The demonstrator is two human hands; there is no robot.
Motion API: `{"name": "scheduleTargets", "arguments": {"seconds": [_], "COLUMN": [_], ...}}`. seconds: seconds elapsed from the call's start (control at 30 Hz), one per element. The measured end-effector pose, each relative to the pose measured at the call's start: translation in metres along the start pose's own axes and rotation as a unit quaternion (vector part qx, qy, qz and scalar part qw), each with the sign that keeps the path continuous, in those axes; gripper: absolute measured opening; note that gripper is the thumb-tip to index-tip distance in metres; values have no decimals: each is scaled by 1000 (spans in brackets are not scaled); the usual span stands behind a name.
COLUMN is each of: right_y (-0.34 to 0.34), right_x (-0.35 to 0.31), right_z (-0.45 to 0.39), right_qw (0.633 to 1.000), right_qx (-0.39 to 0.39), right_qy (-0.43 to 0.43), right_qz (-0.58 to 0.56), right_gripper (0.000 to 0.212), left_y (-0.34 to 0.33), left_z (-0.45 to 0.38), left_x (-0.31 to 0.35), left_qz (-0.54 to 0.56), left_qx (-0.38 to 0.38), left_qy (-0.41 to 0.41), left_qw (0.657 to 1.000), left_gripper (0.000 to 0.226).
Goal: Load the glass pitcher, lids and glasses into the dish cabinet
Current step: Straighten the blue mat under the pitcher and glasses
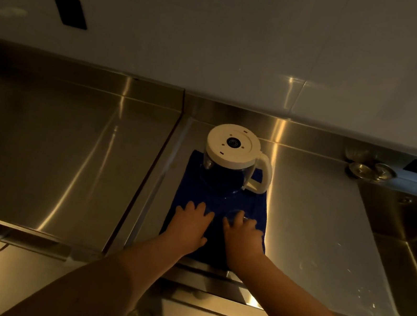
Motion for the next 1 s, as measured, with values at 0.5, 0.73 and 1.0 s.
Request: {"name": "scheduleTargets", "arguments": {"seconds": [0.5, 0.73, 1.0], "right_y": [6, 6, 5], "right_x": [-6, -5, 3], "right_z": [-6, -5, 0], "right_qw": [997, 995, 995], "right_qx": [-53, -88, -88], "right_qy": [5, 11, 11], "right_qz": [49, 51, 41], "right_gripper": [88, 87, 91], "left_y": [2, 2, 2], "left_z": [3, 3, 1], "left_x": [7, 8, 10], "left_qz": [-71, -77, -85], "left_qx": [-74, -81, -78], "left_qy": [15, 16, 16], "left_qw": [995, 994, 993], "left_gripper": [80, 79, 78]}}
Point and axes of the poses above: each hand's wrist, its own z-axis away from the middle knuckle, its own y-axis out of the back of the hand, x = y × z, the point moved 6 cm from there along -z, towards the middle knuckle, and after that the axes turned 10 degrees about z, right-handed, at the moved point
